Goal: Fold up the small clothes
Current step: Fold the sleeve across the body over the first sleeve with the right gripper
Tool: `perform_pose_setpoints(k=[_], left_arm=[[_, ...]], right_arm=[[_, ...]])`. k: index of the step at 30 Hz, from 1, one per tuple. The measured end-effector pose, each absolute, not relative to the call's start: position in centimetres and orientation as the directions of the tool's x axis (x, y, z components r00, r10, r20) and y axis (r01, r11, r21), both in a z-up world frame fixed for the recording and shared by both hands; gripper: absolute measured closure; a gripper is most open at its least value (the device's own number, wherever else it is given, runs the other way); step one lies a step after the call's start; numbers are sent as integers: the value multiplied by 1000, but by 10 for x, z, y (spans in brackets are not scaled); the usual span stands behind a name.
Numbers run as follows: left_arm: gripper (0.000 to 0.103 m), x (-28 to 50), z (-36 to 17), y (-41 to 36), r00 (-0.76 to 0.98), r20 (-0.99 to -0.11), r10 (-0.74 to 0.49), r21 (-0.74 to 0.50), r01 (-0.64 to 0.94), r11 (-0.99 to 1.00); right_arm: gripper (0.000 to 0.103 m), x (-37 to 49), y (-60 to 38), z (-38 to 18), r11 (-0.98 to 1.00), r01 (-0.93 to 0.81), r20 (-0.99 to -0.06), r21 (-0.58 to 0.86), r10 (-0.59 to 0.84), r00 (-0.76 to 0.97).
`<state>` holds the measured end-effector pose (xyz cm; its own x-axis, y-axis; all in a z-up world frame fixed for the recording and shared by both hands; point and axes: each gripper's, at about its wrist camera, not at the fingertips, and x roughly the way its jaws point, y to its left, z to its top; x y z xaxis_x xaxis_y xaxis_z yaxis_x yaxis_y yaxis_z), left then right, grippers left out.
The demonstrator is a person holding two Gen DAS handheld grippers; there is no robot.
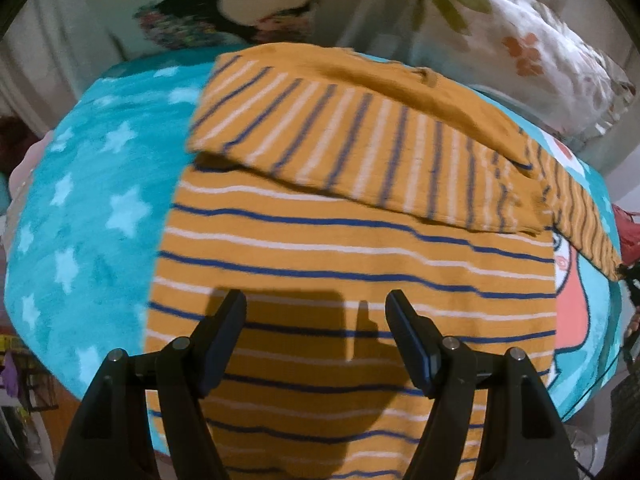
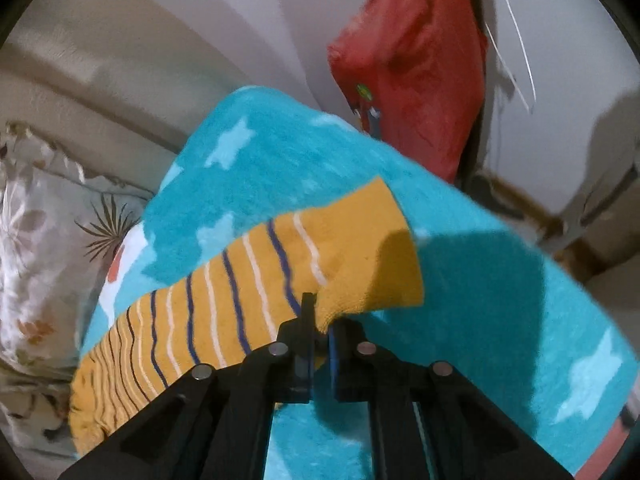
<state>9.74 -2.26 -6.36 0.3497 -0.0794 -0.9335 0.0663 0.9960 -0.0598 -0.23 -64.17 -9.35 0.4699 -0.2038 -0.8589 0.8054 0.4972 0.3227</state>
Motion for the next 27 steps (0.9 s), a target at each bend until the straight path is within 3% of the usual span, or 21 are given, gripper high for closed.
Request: perform_pose_setpoints(k=[5, 12, 20, 27], left_arm=[[32, 103, -61, 28, 366, -926, -89, -89, 15, 996], [32, 115, -63, 87, 374, -922, -104, -111, 2, 994], [32, 122, -63, 153, 390, -917, -84, -99, -19, 995], [32, 121, -75, 201, 372, -926, -65, -97, -69, 993]], right_arm=[[97, 35, -582, -36, 643, 697, -803, 317, -209, 558], [97, 130, -406, 28, 834, 357, -712, 420, 59, 700], [97, 226, -202, -4, 873, 92, -722, 479, 332, 607], [97, 273, -106, -57, 893, 20, -780, 450, 383, 494]])
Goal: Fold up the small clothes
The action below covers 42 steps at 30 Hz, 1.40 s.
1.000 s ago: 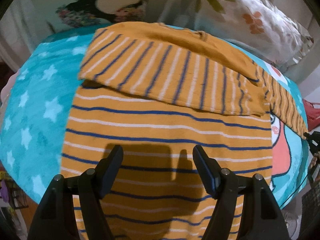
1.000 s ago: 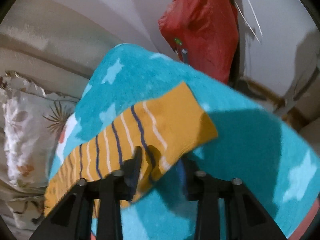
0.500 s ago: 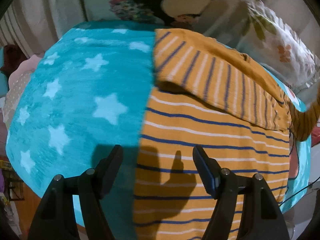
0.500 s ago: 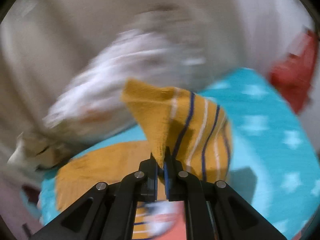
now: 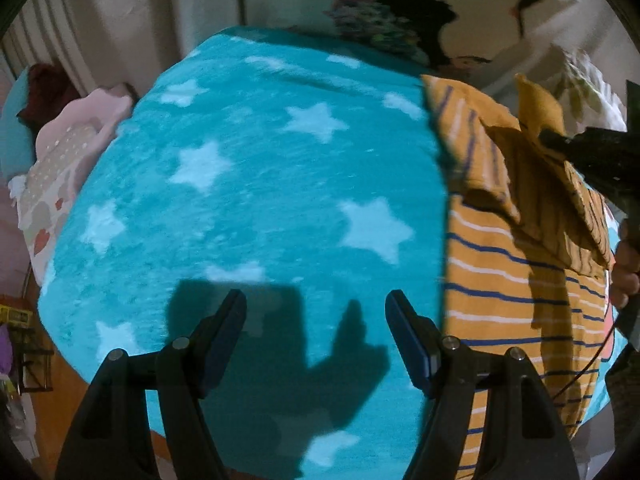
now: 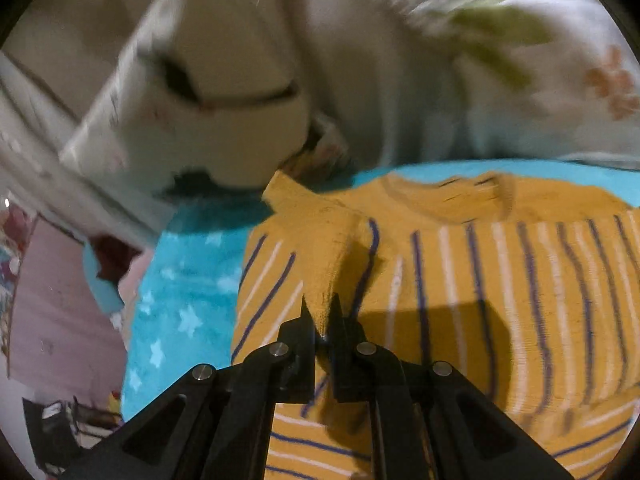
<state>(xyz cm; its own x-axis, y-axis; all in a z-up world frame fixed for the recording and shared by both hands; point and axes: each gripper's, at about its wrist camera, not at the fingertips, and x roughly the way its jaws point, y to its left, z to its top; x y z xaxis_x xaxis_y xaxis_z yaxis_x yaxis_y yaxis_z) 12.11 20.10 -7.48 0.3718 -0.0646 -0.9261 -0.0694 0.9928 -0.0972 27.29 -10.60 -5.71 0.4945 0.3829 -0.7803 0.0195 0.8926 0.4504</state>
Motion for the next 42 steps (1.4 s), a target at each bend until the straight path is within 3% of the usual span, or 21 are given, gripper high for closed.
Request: perform_pose_setpoints(k=[5, 13, 17, 20, 26, 35, 42], left_arm=[[32, 123, -80, 222, 363, -930, -59, -102, -100, 990], [32, 129, -85, 228, 355, -933, -65, -105, -96, 990], [32, 133, -86, 227, 354, -932, -76, -113, -87, 990], [32, 137, -86, 226, 355, -931, -85, -119, -75, 990], [32, 147, -82, 210, 362, -926, -108, -124, -21, 992], [32, 151, -57, 160, 425, -899, -108, -48, 151, 987], [32, 147, -51, 131, 418, -896, -148, -50, 237, 970]], right_arm=[[97, 285, -90, -89, 900, 26, -815, 435, 381, 437], [97, 296, -52, -96, 904, -55, -828, 423, 411, 382], [89, 296, -30, -101, 900, -102, -832, 425, 432, 348], [69, 291, -20, -101, 887, -119, -821, 446, 459, 340], [66, 267, -16, -83, 857, -163, -799, 489, 515, 311], [65, 175, -56, -67, 970, -55, -904, 238, 242, 351], [61, 122, -114, -71, 969, 162, -930, 188, 123, 345]])
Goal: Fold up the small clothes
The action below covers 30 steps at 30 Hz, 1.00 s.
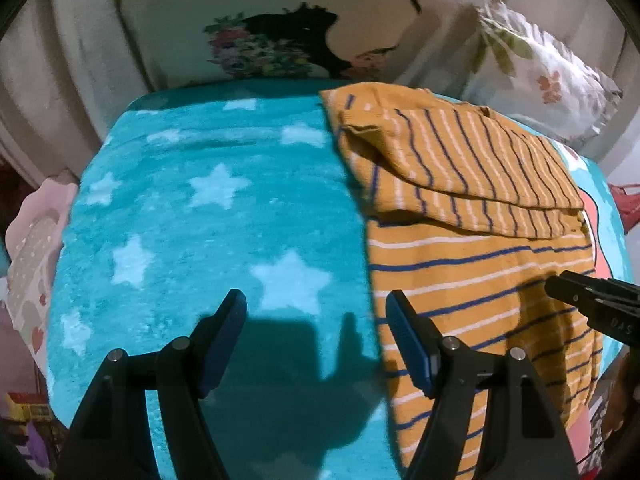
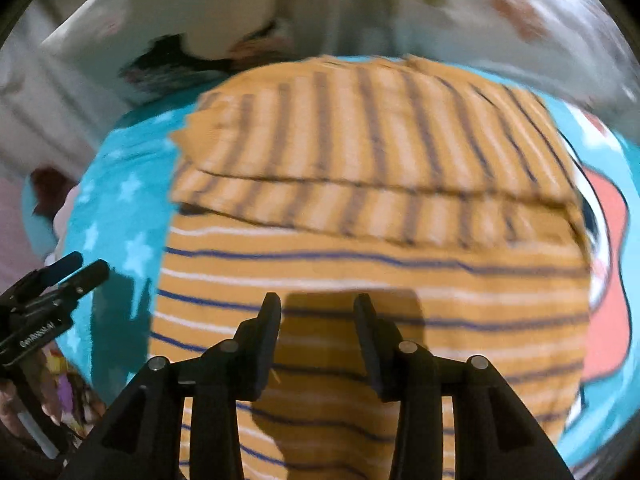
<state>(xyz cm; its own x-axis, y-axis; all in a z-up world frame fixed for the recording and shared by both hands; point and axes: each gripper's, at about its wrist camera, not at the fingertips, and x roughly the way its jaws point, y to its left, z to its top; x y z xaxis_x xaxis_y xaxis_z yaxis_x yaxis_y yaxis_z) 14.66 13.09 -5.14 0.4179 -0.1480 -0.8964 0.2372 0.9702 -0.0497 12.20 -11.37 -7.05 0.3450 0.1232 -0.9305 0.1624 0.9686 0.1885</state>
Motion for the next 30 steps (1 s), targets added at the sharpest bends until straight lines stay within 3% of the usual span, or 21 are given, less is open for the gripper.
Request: perform_pose_setpoints(k=[11, 30], left_arm=[[32, 126, -67, 100, 359, -924, -132, -42, 248, 968], [32, 39, -61, 22, 369, -925, -92, 8, 262, 965]], right_arm=[[61, 89, -152, -83, 967, 221, -945, 128, 51, 324], [61, -2, -230, -103, 961, 227, -950, 159, 86, 299]])
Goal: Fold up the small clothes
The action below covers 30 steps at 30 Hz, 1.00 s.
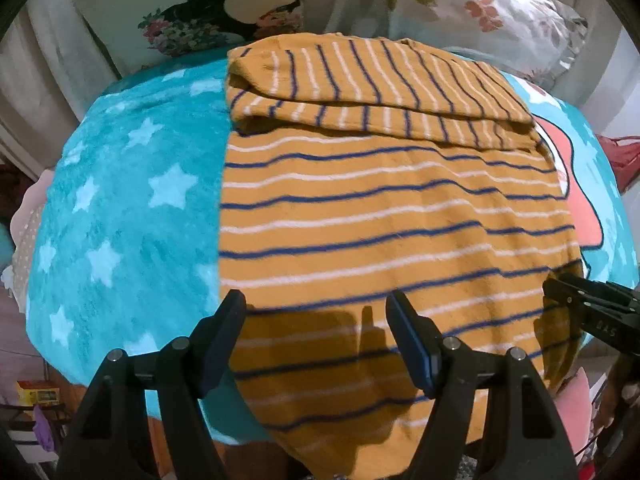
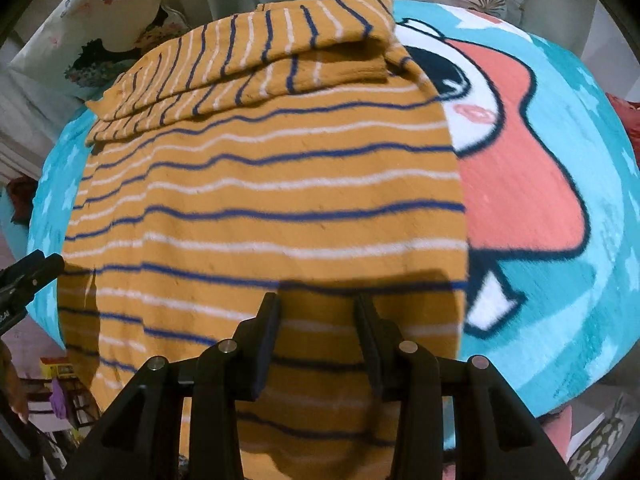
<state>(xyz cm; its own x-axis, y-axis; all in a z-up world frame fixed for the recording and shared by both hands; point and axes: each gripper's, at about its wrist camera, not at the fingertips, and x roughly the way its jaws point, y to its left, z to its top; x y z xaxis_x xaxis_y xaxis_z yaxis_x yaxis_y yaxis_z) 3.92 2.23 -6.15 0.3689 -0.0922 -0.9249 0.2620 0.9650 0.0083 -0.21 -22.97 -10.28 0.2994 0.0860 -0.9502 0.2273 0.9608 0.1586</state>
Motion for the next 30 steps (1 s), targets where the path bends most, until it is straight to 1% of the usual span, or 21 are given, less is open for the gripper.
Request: perform_pose_setpoints(k=[10, 19, 21, 23, 30], left_arm=[[32, 3, -43, 1, 417, -906, -71, 47, 266, 963], [31, -25, -13, -12, 482, -872, -84, 61, 278, 959], [30, -31, -6, -16, 493, -865, -93, 59, 283, 957], [27, -36, 0, -20, 502, -859, -102, 55, 289, 956], [26, -49, 13, -32, 519, -846, -124, 47, 303, 952]], right_arm=[[61, -29, -244, -103, 966, 200, -948, 164, 98, 303], [61, -43, -242, -101, 973, 167, -947, 161, 105, 304], [61, -48, -243, -100, 973, 163, -945, 165, 109, 309], [61, -52, -245, -99, 973, 159, -944, 167, 111, 311], [61, -64, -252, -93, 976, 165, -945, 142, 84, 316]])
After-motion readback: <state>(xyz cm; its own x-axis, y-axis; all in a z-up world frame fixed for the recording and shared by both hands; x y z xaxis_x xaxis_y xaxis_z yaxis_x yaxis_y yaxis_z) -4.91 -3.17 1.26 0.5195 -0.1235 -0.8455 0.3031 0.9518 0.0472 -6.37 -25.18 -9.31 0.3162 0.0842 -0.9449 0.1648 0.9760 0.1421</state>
